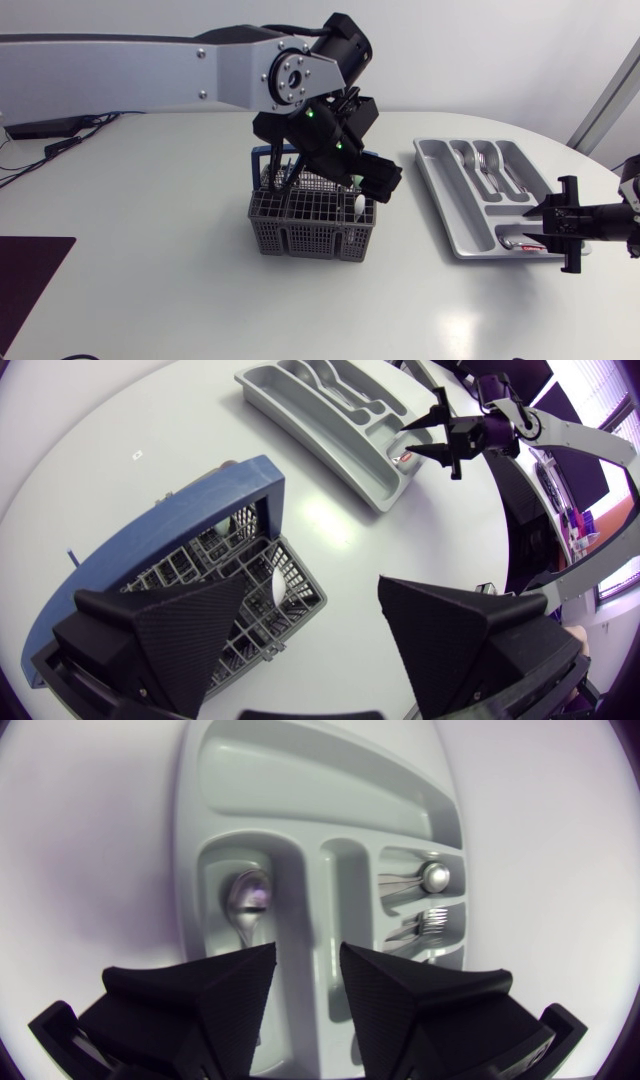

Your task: Unload the cutlery basket into the drawer organizer.

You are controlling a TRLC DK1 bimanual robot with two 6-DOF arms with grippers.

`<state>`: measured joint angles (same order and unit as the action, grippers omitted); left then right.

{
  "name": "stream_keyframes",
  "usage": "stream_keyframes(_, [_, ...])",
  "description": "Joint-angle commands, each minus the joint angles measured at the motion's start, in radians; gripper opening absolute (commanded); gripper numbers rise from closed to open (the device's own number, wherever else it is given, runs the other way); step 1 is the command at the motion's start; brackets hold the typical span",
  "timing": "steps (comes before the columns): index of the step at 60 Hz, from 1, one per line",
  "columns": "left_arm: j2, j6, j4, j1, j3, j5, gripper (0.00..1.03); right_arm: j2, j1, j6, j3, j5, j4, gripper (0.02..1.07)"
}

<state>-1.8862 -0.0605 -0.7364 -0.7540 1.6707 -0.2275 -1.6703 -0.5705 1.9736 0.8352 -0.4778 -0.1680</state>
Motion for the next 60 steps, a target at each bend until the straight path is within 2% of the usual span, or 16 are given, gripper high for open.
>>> stream_keyframes(1, [-0.021,-0.018,-0.017,0.005,-0.009,-0.009,0.92,0.07,-0.003,-0.05,-0.03,-0.033,-0.015,0.66])
stream_keyframes(15, [-0.031,-0.013,-0.017,0.013,-0.031,-0.009,0.91,0.225,-0.005,-0.199,-0.079,-0.127,-0.07,0.77])
stream_keyframes(22, [-0.044,-0.012,-0.015,0.005,-0.026,-0.007,0.82,0.308,0.003,-0.271,-0.108,-0.18,-0.093,0.77])
stream_keyframes(28, [-0.062,-0.015,-0.014,-0.001,-0.02,0.008,0.71,0.382,0.02,-0.337,-0.133,-0.211,-0.113,0.79])
stream_keyframes(32, [-0.076,-0.018,-0.014,-0.001,-0.016,0.01,0.6,0.435,0.024,-0.378,-0.159,-0.239,-0.12,0.82])
stream_keyframes(38, [-0.085,-0.021,-0.011,-0.001,-0.016,0.011,0.53,0.501,0.04,-0.401,-0.202,-0.252,-0.133,0.82])
stream_keyframes(51, [-0.091,-0.024,0.012,0.004,-0.019,0.014,0.32,0.61,0.058,-0.417,-0.275,-0.271,-0.151,0.82])
stream_keyframes(56, [-0.08,-0.027,0.042,-0.001,-0.043,0.033,0.2,0.638,0.061,-0.421,-0.289,-0.275,-0.163,0.82])
stream_keyframes(60, [-0.07,-0.027,0.065,-0.005,-0.071,0.04,0.15,0.653,0.061,-0.421,-0.3,-0.278,-0.168,0.82])
